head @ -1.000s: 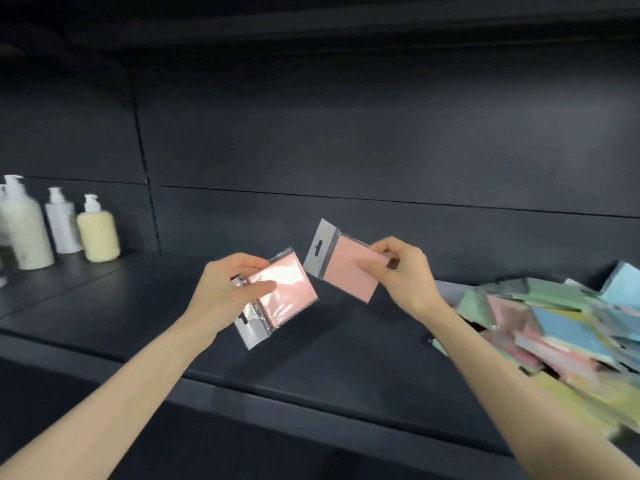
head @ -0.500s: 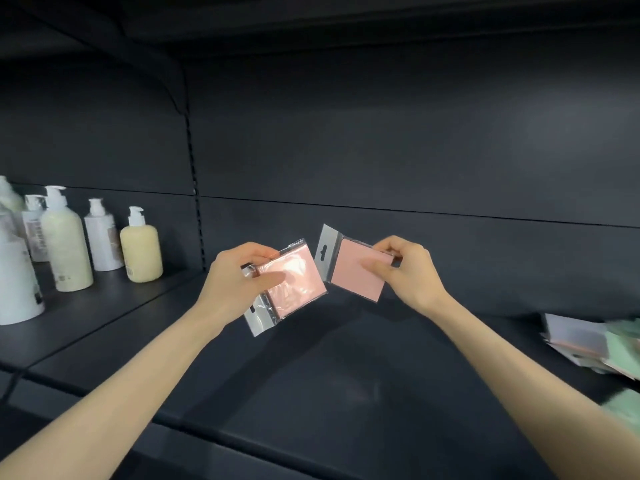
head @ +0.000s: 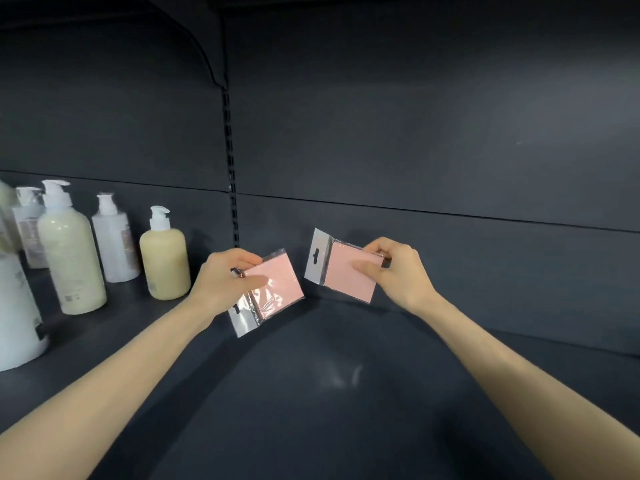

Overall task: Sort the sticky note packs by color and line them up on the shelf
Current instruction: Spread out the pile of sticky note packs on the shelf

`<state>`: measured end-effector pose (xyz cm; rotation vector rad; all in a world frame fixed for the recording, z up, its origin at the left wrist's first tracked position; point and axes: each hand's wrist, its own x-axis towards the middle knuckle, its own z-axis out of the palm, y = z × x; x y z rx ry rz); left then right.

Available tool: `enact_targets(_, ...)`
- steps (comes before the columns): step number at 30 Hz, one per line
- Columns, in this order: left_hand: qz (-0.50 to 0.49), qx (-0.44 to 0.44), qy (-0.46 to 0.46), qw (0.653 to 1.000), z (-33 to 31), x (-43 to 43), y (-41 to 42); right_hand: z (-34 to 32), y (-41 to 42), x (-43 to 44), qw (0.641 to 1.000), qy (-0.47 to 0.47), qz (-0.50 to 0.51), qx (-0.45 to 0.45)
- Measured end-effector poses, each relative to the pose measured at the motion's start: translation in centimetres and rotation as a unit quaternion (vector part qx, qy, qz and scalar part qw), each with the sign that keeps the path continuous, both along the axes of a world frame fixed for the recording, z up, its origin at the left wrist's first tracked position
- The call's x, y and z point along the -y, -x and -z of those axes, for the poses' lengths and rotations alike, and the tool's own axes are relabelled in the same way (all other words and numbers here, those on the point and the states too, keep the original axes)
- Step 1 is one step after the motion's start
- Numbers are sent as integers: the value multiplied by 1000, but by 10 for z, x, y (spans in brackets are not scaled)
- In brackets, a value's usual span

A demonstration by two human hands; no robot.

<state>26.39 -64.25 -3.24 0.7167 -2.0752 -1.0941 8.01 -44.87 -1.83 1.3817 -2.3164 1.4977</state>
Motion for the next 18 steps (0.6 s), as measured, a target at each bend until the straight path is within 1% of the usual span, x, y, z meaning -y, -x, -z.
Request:
enact_targets(6, 88, 46, -21, 995, 13, 58, 16, 12, -21, 32, 997, -1, 70, 14)
enact_targets(11, 182, 117, -19, 976, 20, 80, 31, 25, -44, 36, 991, -4, 131, 39)
enact_targets(13, 203, 153, 6, 967, 23, 84, 35, 26, -53, 35, 988, -15, 151, 34)
enact_targets(16, 214, 201, 93, 951, 28, 84, 38, 25, -65, 37, 985, -22, 167, 30)
enact_targets(18, 216, 217, 139, 942, 31, 85, 37, 25, -72, 41, 984, -23, 171, 29)
